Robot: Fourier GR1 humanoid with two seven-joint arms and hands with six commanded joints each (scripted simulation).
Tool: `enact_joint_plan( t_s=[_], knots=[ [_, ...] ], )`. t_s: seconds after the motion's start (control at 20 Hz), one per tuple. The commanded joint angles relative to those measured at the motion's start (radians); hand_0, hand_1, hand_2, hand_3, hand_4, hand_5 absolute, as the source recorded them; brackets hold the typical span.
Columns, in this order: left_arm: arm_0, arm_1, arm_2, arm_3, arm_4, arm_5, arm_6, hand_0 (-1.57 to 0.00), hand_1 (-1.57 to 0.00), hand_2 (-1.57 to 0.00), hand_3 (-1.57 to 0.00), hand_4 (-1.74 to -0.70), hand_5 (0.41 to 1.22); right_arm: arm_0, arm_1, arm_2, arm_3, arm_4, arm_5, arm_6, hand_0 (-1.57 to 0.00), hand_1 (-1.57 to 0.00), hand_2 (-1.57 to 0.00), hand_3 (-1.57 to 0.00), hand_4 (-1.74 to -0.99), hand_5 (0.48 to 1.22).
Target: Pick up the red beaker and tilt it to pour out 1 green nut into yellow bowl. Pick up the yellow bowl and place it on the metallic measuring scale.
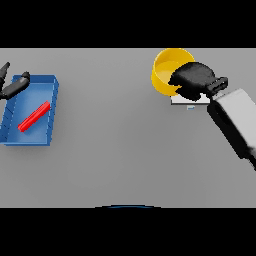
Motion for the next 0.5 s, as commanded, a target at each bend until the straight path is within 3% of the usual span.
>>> enact_joint_plan(
  t_s=[0.0, 0.45],
  knots=[
    [-0.009, 0.006, 0.007, 0.002, 0.007, -0.004, 0.004, 0.0, 0.0, 0.0, 0.0, -0.85, 0.746, -0.011, -0.004, -0.004, 0.038, 0.005, -0.023, -0.023, -1.57, -1.57, -1.55, -1.15, -1.741, 1.221],
    [0.012, -0.003, -0.005, -0.038, 0.002, 0.002, 0.06, 0.0, 0.0, 0.0, 0.0, -0.86, 0.784, -0.059, 0.017, -0.048, 0.34, 0.036, -0.155, -0.055, -1.57, -1.57, -1.48, -1.21, -1.741, 1.221]
  ],
)
